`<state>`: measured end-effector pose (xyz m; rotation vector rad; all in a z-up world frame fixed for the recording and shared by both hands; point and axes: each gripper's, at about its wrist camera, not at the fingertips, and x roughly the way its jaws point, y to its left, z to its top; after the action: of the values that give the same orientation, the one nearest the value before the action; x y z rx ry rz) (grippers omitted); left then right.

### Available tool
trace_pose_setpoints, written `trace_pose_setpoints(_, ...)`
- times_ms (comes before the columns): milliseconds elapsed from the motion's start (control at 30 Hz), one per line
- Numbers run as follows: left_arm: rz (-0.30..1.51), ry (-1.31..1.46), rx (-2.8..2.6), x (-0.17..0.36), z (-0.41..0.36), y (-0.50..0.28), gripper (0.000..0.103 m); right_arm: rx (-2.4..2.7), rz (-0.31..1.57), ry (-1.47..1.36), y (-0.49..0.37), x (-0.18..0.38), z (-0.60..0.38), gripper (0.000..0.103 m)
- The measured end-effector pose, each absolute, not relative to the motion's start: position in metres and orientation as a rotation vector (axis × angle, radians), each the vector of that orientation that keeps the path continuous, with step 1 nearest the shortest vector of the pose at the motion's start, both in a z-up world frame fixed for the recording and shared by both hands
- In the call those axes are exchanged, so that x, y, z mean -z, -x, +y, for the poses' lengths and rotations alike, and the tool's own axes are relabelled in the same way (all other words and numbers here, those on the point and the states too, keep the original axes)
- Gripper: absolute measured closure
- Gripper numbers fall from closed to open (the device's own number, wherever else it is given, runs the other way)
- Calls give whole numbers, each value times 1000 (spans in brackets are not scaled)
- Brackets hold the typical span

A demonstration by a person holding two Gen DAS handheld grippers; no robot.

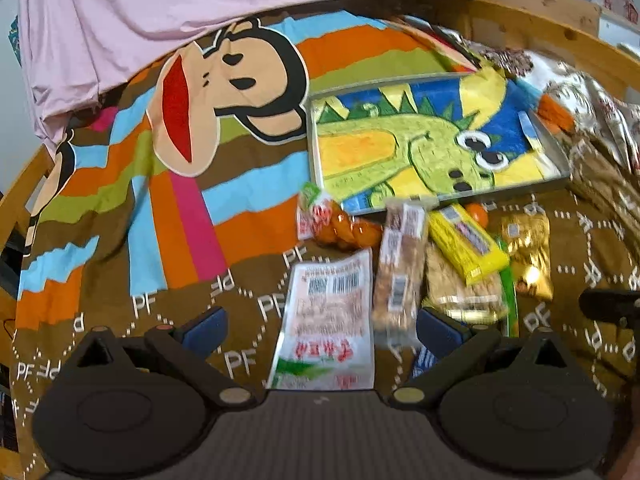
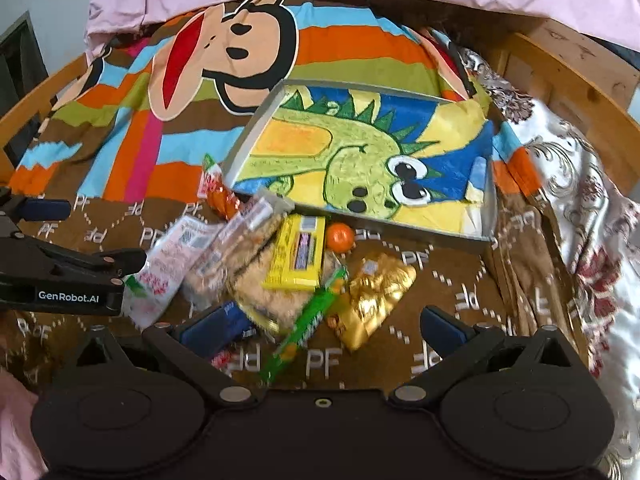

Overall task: Organize snacks
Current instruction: 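Move the left tool toward the granola bar while the right tool approaches the yellow biscuit pack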

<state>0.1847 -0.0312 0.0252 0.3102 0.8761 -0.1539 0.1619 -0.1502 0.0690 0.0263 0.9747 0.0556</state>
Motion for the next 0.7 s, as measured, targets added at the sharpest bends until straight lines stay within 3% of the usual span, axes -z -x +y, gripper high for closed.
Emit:
trace_pose_setpoints(333, 883, -211, 177, -7, -14, -227, 0, -51, 798, 87, -193, -35, -164, 1)
trace_pose_setpoints(700, 875, -121, 297, 20, -19, -252, 1, -108, 868, 98, -219, 11, -151, 1)
